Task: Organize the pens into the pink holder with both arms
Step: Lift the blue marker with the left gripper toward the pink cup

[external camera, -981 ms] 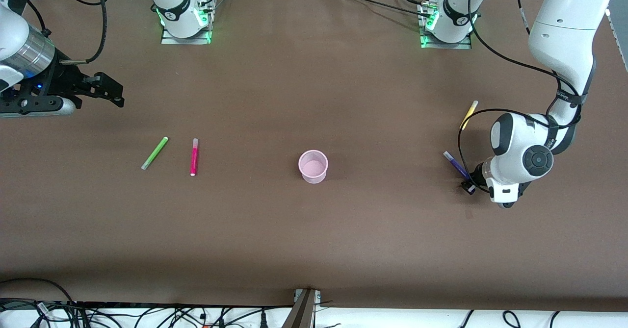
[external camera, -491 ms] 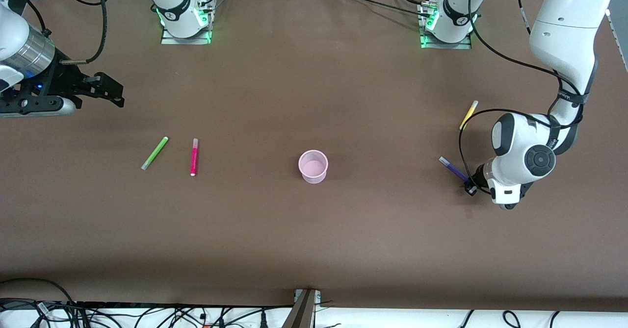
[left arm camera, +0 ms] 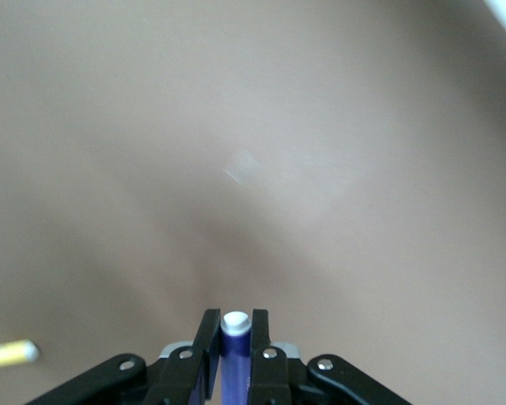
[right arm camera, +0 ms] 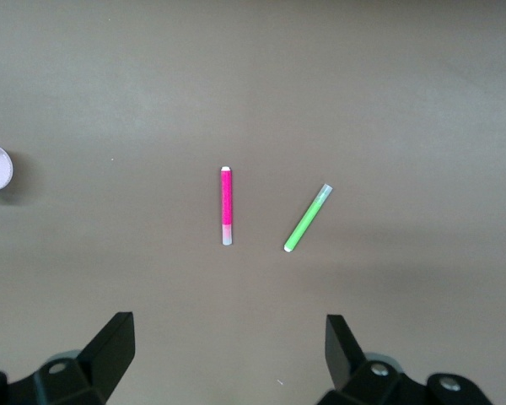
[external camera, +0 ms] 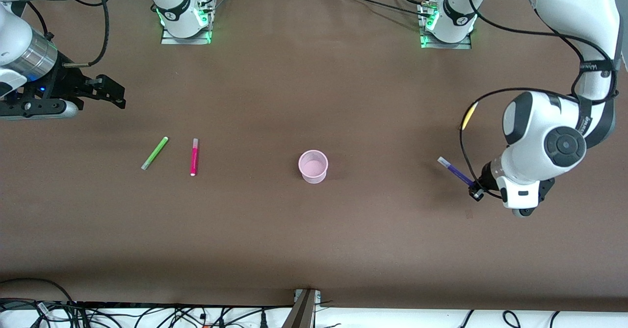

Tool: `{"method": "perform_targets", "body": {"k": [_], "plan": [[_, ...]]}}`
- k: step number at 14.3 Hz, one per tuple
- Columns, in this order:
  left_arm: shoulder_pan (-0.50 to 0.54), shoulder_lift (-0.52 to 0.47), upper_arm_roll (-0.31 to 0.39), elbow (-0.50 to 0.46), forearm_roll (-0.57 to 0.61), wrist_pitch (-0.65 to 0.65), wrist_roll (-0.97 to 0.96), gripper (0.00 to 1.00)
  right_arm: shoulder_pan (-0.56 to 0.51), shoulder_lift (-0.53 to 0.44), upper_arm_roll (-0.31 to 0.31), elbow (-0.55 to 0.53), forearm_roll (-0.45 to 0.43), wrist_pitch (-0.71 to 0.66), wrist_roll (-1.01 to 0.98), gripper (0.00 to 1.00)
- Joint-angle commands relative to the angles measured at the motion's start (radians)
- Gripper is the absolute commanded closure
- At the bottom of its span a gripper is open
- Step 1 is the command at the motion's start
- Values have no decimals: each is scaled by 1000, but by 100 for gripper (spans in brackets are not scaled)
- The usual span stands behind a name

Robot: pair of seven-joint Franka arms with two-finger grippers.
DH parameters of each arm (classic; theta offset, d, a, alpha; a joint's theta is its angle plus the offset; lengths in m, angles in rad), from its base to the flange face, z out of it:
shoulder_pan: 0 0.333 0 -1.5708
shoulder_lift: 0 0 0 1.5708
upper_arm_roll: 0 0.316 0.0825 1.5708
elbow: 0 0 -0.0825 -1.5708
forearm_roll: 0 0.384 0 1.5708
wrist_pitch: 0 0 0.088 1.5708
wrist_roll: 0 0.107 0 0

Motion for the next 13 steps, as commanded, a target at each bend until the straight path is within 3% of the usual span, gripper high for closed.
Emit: {"method": "perform_targets", "body": {"k": [1, 5, 9, 13], "plan": [[-100, -2, 7, 51, 26, -15, -181, 100, 9, 30, -4, 14, -6, 3, -3, 0], [-255, 10, 13, 124, 77, -17, -417, 100, 10, 82, -2, 15, -70, 16, -5, 0], [-375, 105, 22, 243, 219, -12, -648, 100, 22, 104, -4, 14, -72, 38, -18, 0], [-456, 197, 28, 332, 406, -9, -812, 100, 24, 193, -4, 7, -59, 27, -29, 0]]}}
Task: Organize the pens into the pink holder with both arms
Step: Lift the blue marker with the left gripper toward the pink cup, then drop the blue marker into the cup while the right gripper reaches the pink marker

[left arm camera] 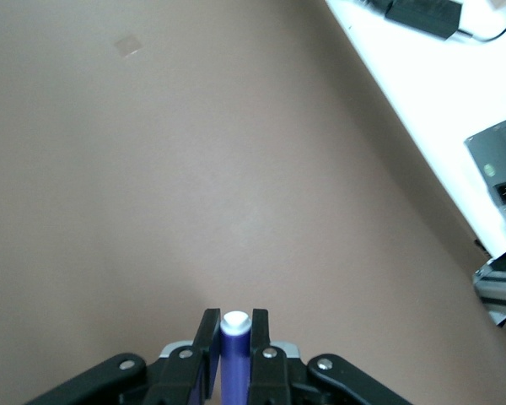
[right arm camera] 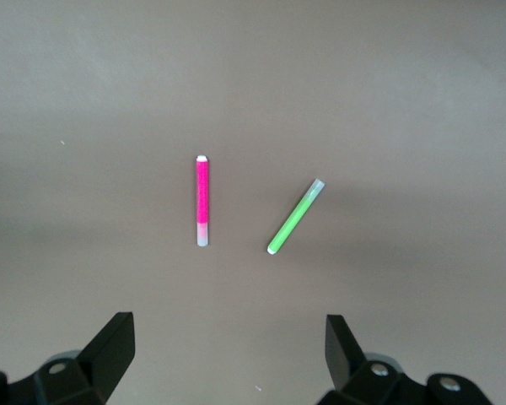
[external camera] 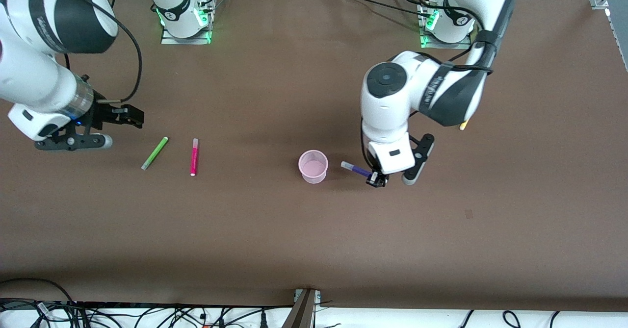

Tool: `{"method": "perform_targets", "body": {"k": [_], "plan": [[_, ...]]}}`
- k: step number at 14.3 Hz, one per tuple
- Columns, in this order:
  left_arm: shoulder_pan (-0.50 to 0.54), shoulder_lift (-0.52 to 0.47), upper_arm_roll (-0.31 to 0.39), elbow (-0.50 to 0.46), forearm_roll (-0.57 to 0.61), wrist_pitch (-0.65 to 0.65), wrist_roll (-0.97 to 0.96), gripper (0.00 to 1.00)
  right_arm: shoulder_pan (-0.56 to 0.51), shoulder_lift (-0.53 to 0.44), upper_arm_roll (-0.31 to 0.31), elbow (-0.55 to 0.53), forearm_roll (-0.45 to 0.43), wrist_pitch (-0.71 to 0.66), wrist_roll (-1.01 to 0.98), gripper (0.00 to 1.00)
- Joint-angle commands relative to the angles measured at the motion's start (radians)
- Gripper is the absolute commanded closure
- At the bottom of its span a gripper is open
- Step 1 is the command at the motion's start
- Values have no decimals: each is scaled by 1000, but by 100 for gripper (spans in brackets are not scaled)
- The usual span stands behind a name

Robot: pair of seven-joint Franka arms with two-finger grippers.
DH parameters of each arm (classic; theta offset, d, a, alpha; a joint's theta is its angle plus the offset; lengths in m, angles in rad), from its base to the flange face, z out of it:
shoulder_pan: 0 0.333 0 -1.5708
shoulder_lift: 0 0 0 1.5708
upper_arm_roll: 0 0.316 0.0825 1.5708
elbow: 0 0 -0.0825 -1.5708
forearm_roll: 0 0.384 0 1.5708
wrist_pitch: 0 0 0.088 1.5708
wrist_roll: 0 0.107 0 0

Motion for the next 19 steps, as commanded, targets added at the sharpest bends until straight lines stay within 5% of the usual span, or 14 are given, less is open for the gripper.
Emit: {"method": "perform_targets", "body": {"k": [1, 7, 14, 19], "plan": [[-56, 94, 20, 117, 124, -11, -114, 100, 7, 42, -4, 12, -1, -5, -23, 0], [-156, 149, 46, 123, 276, -8, -215, 100, 1, 41, -10, -37, 70, 27, -35, 0], [-332, 164, 190, 122, 310, -11, -227, 100, 1, 101, -9, -285, 94, 405, -35, 0], [-376, 195, 196, 113, 366, -15, -287, 100, 1, 217, -9, -302, 100, 548, -34, 0]]}}
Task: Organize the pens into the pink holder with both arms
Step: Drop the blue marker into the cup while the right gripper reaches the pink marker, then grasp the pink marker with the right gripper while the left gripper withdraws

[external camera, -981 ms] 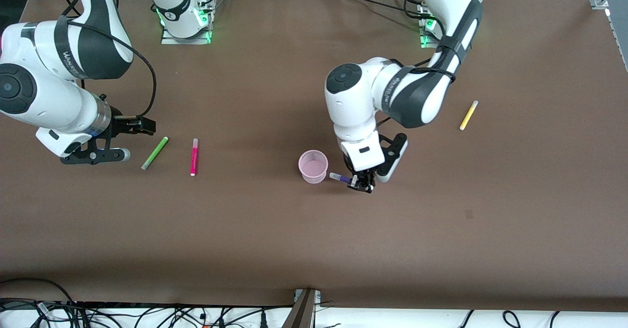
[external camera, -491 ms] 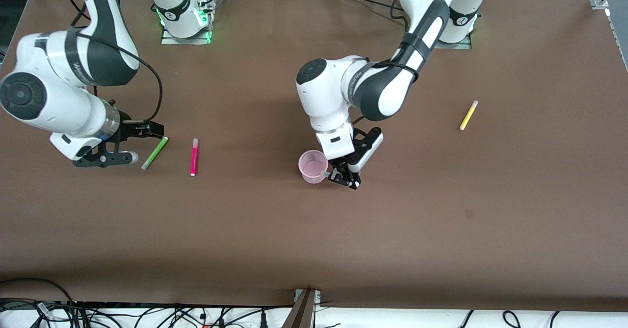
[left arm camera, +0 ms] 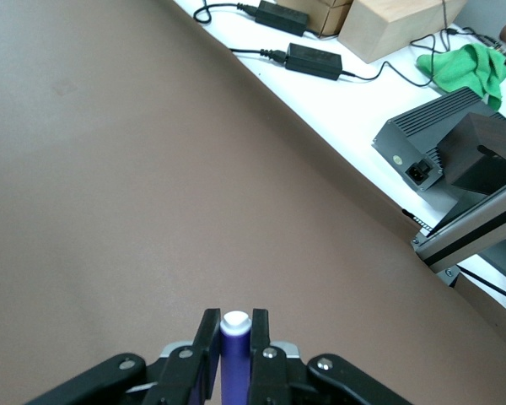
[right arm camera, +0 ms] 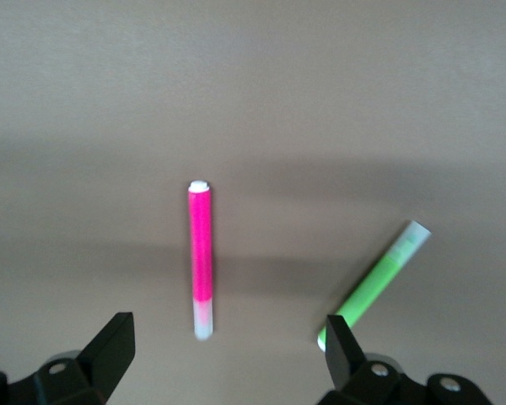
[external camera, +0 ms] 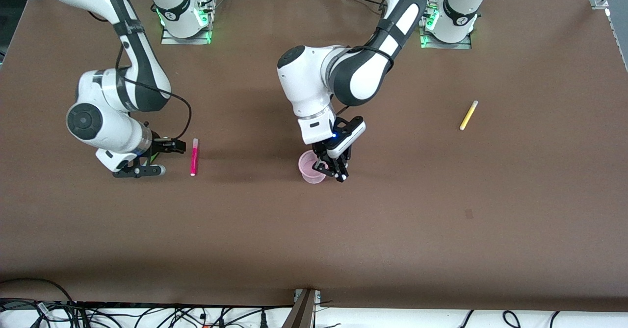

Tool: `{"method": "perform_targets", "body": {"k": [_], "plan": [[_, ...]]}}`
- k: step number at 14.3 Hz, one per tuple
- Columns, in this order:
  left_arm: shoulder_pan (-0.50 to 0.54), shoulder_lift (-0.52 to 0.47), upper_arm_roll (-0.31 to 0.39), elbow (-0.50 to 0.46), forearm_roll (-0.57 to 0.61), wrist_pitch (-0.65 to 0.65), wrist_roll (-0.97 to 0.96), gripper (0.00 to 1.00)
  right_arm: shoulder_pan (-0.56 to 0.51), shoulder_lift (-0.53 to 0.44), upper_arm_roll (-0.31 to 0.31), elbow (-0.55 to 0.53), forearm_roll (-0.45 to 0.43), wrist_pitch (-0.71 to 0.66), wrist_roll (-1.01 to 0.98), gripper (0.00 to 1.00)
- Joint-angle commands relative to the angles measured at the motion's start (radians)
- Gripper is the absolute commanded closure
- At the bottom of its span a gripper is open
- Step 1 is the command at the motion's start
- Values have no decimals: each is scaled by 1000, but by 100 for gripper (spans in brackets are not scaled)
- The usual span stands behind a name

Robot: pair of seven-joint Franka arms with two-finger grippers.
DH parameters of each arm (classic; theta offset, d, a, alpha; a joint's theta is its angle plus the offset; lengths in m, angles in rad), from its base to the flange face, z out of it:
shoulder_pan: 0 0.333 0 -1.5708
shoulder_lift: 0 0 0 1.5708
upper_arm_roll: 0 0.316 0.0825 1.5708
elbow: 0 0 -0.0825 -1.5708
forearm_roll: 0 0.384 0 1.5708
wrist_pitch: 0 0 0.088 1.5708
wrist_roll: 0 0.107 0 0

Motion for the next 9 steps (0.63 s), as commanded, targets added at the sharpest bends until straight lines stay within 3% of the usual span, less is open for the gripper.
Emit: {"method": "perform_targets", "body": {"k": [1, 9], "plan": [[-35, 44, 19, 25, 65, -16, -65, 100, 0, 34, -4, -5, 49, 57, -22, 0], [-62, 69, 19, 24, 79, -17, -66, 100, 4, 94, 2, -46, 76, 190, -22, 6]]}}
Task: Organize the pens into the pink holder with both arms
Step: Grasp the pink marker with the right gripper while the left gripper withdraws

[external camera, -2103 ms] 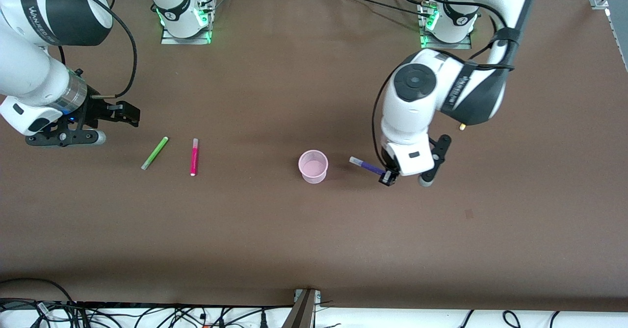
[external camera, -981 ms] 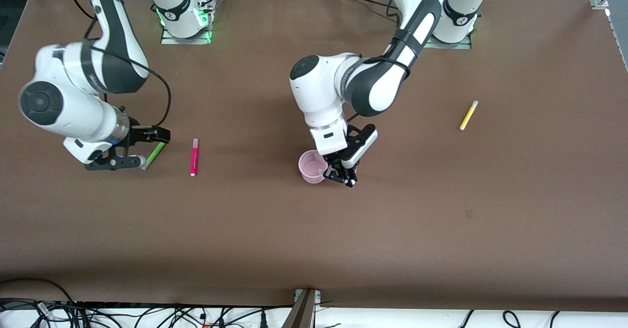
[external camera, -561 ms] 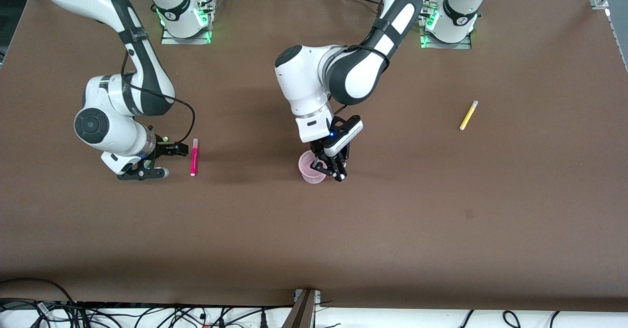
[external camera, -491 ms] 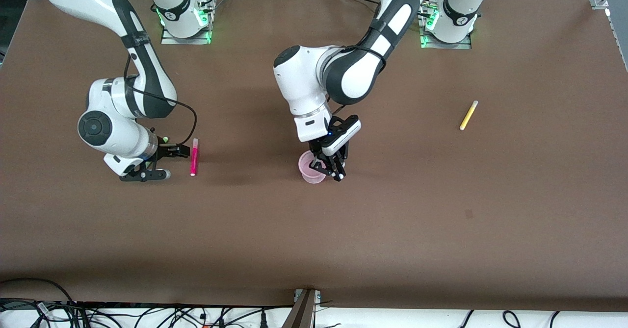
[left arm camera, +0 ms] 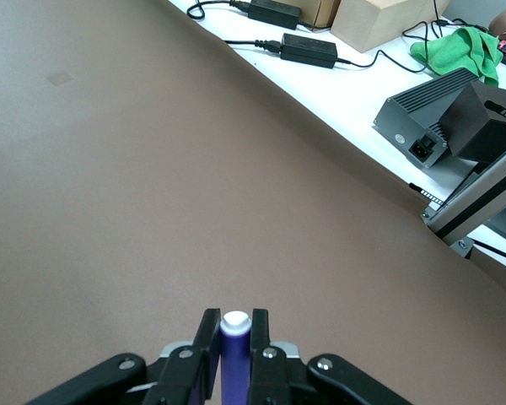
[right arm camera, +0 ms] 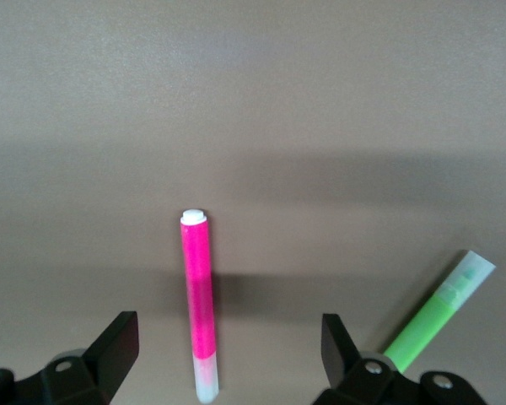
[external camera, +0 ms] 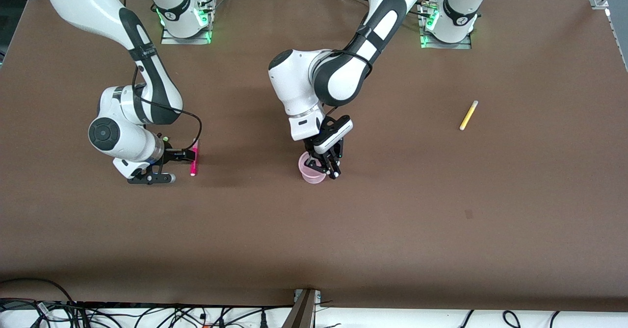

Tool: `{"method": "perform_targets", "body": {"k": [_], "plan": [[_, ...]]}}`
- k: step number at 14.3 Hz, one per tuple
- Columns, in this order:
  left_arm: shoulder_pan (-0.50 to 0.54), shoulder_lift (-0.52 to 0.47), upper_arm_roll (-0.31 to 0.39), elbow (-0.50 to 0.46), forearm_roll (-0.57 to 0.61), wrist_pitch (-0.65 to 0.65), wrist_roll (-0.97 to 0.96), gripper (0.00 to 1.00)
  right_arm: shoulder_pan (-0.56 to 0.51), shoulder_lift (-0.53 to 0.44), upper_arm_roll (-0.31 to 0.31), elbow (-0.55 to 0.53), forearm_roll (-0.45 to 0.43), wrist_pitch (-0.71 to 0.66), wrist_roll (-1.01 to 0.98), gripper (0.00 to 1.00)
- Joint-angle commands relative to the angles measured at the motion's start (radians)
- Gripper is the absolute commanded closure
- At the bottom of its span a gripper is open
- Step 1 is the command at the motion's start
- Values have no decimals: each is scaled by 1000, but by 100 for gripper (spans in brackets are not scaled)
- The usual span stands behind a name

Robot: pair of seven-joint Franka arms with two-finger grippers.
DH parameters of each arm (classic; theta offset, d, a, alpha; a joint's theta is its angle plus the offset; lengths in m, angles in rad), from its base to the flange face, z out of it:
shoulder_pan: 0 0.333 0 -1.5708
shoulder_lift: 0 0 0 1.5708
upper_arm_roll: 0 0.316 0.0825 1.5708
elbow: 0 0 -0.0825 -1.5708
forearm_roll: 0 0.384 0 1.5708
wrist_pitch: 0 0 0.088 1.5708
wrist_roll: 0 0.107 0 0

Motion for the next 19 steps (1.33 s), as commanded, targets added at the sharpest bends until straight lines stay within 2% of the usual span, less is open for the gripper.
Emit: {"method": "perform_targets", "body": {"k": [1, 8, 9, 12, 13, 14, 15, 16, 19], "plan": [[-24, 24, 19, 25, 31, -16, -23, 100, 6, 39, 8, -18, 24, 105, -22, 7], [-31, 34, 22, 25, 64, -16, -26, 100, 6, 51, 28, -43, 24, 130, -22, 21], [-31, 34, 20, 25, 64, -16, -26, 95, 6, 48, 40, -48, 25, 130, -22, 25], [-31, 34, 20, 25, 62, -16, -40, 57, 4, 44, 44, -49, 25, 127, -22, 34], [-31, 34, 20, 25, 62, -16, -40, 37, 6, 41, 44, -55, 24, 125, -23, 38], [-31, 34, 22, 25, 64, -16, -38, 9, 6, 36, 44, -60, 24, 125, -23, 41], [-31, 34, 22, 25, 64, -16, -38, 3, 4, 34, 44, -61, 24, 125, -23, 43], [-29, 33, 22, 25, 64, -16, -34, 0, 4, 33, 44, -61, 24, 124, -26, 47], [-9, 4, 26, 30, 55, -16, 35, 0, 6, 28, 44, -67, 24, 125, -33, 62]]}}
